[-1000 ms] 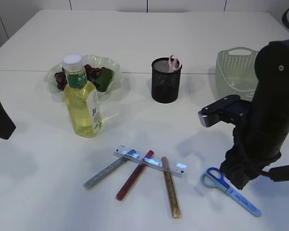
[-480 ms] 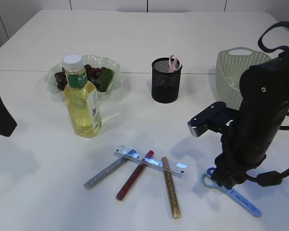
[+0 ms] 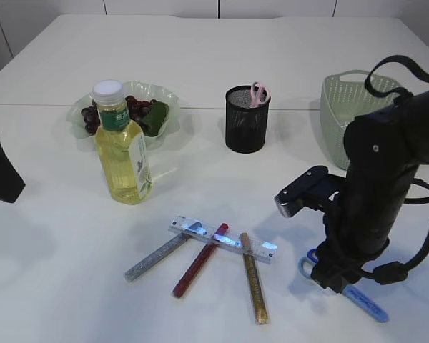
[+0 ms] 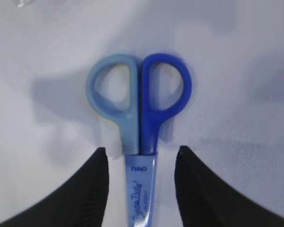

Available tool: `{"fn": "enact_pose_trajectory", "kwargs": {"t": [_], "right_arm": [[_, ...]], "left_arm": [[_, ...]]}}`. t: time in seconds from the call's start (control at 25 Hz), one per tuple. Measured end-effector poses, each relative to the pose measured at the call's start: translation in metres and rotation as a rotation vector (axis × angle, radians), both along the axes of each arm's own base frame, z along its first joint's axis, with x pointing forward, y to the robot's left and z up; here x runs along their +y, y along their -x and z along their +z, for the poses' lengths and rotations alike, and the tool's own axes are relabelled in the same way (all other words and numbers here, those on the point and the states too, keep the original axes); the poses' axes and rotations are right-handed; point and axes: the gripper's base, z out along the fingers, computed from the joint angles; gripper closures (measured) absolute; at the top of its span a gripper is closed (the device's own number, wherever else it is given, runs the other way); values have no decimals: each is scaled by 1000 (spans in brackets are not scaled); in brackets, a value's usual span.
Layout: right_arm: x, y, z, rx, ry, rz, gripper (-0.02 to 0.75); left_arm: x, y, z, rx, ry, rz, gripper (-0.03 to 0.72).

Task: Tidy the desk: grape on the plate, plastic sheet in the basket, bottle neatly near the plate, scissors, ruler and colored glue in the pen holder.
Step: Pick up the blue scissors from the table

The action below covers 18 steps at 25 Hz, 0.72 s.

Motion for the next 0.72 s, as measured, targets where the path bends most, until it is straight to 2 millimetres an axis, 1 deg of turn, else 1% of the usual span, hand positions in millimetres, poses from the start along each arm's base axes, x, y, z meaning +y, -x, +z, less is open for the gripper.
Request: {"fn": "enact_pose_trajectory", "kwargs": {"t": [0.32,0.64,0.72], "right_arm": [[2,-4,-3,-29,-14,2,363],[2,-4,-16,6,3,3,363],[2,-4,-17,6,3,3,363]], "left_arm": [[0,0,0,-1,0,0,147],[0,0,0,-1,0,0,147],[0,0,0,-1,0,0,147]]}}
